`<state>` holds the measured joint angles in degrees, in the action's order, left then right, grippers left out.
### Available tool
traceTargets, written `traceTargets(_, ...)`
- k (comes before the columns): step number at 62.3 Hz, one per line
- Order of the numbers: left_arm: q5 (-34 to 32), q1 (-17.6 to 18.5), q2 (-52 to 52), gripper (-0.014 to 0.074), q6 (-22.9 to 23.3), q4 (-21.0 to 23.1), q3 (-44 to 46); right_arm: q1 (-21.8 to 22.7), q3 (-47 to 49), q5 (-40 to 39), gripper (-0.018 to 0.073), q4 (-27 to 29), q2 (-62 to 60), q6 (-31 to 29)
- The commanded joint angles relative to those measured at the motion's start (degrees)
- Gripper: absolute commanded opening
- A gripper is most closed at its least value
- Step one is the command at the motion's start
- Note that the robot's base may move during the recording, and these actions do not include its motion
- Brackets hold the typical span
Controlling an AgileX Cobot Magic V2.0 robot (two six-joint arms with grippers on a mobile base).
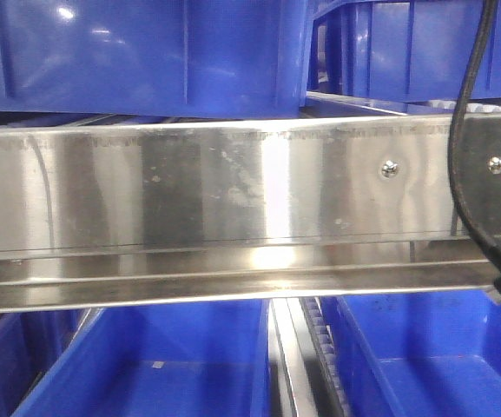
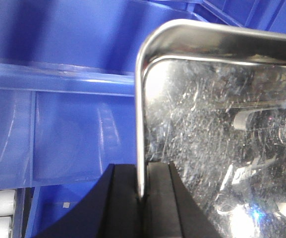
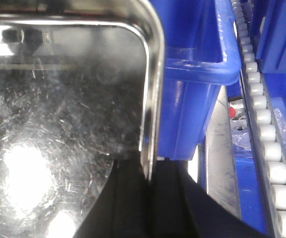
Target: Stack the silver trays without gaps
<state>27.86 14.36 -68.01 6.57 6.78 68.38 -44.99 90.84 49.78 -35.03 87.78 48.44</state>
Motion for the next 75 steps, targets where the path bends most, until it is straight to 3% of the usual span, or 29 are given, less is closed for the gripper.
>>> traceTargets(1, -2.4, 0.6, 0.8, -0.0018, 0.1, 1.8, 1.0, -0.3, -0.1, -3.9, -0.0078, -0.8, -0.6, -0.9)
traceTargets(75, -2.4, 0.6, 0.8, -0.0018, 0.1, 1.8, 1.0, -0.3, -0.1, -7.0, -0.0078, -0.8, -0.4, -0.9)
